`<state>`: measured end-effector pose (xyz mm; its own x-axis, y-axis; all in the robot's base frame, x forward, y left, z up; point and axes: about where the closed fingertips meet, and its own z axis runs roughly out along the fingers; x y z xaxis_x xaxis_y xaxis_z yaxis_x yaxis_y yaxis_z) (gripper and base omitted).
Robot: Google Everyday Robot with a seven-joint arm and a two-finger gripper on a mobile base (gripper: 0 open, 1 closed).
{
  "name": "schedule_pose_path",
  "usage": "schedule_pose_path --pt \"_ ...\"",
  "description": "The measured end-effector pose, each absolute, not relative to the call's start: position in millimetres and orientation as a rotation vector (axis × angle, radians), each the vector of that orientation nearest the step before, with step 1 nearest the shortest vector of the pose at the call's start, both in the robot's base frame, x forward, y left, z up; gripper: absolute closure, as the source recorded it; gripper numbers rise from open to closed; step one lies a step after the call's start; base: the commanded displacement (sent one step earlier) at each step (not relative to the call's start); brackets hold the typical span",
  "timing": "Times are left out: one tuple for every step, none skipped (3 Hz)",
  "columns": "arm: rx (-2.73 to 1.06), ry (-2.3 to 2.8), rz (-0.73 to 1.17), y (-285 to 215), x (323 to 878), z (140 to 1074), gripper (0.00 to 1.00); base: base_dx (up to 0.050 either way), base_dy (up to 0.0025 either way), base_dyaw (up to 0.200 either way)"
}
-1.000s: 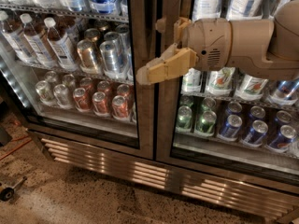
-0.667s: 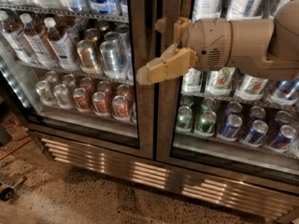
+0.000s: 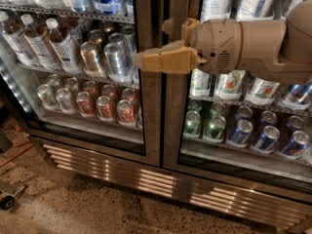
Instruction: Open right fridge door
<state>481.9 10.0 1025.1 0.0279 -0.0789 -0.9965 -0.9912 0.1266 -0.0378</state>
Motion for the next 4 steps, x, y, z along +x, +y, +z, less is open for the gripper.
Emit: schedule_pose_path --pt "-1.184 1.299 1.053 10.0 481.9 1025.1 0.65 0.000 0.00000 0.000" --pt "-1.185 1.299 1.053 10.0 481.9 1025.1 0.89 0.000 0.00000 0.000" --pt "-1.185 1.299 1.053 10.0 481.9 1025.1 1.00 -0.042 0.00000 0.000" --pt "-1.185 1.299 1.053 10.0 481.9 1025.1 1.00 -0.050 -0.00003 0.000"
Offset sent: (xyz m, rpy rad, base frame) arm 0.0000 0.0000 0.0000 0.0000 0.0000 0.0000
